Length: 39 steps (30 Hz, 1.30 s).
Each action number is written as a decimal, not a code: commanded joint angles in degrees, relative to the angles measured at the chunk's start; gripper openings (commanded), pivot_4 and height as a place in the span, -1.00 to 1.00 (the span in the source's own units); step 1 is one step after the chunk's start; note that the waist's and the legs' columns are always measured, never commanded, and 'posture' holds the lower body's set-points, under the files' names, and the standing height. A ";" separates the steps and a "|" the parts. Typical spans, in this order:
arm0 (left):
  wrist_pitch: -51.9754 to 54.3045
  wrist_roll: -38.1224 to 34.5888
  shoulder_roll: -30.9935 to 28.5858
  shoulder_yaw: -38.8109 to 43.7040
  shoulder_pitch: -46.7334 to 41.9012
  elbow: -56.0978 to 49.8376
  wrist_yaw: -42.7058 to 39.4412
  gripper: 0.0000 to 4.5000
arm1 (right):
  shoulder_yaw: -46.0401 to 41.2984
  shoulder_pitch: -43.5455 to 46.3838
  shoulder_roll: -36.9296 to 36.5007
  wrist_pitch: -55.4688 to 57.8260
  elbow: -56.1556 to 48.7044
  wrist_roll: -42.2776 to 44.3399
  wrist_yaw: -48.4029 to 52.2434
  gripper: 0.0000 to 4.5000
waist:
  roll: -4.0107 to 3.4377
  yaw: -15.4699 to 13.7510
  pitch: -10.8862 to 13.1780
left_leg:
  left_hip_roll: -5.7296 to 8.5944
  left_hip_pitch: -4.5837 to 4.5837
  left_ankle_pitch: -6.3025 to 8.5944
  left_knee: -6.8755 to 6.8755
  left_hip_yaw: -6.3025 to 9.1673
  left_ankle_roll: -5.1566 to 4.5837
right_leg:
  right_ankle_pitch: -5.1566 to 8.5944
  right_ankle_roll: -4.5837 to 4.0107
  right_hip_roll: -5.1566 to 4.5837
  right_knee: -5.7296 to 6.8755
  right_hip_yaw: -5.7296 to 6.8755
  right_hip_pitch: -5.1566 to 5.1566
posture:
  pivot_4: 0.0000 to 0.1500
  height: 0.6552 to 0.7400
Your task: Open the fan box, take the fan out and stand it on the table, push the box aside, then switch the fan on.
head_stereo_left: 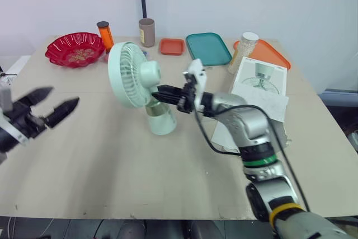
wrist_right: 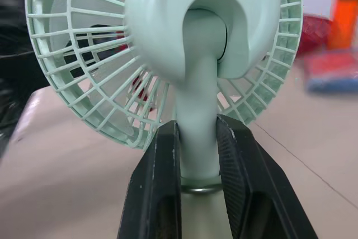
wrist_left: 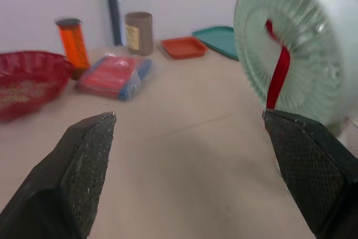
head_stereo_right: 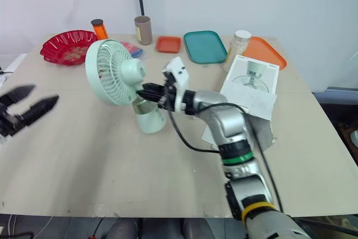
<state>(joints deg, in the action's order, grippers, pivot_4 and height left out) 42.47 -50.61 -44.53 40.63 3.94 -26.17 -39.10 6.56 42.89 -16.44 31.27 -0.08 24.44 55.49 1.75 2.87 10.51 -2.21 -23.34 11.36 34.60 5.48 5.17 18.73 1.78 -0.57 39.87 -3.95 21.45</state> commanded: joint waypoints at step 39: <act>-12.02 15.99 12.09 -41.01 -11.89 10.34 -13.10 -0.98 | 2.34 -16.11 -12.57 -9.61 -6.34 0.72 10.07 -0.84 | -0.02 -0.06 -0.08 | -0.36 0.42 -0.01 0.05 -0.12 0.00 | -0.12 -0.20 0.48 0.10 -0.17 -0.25 | 1.00 1.00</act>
<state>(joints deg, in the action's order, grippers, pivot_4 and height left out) 31.42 -34.60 -32.30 -0.67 -7.34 -14.74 -51.79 8.30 27.71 -27.90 21.04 -7.10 27.42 67.06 1.73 2.81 10.43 -2.57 -22.92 11.36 34.65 5.35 5.17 18.62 1.58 -0.10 39.97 -4.12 21.20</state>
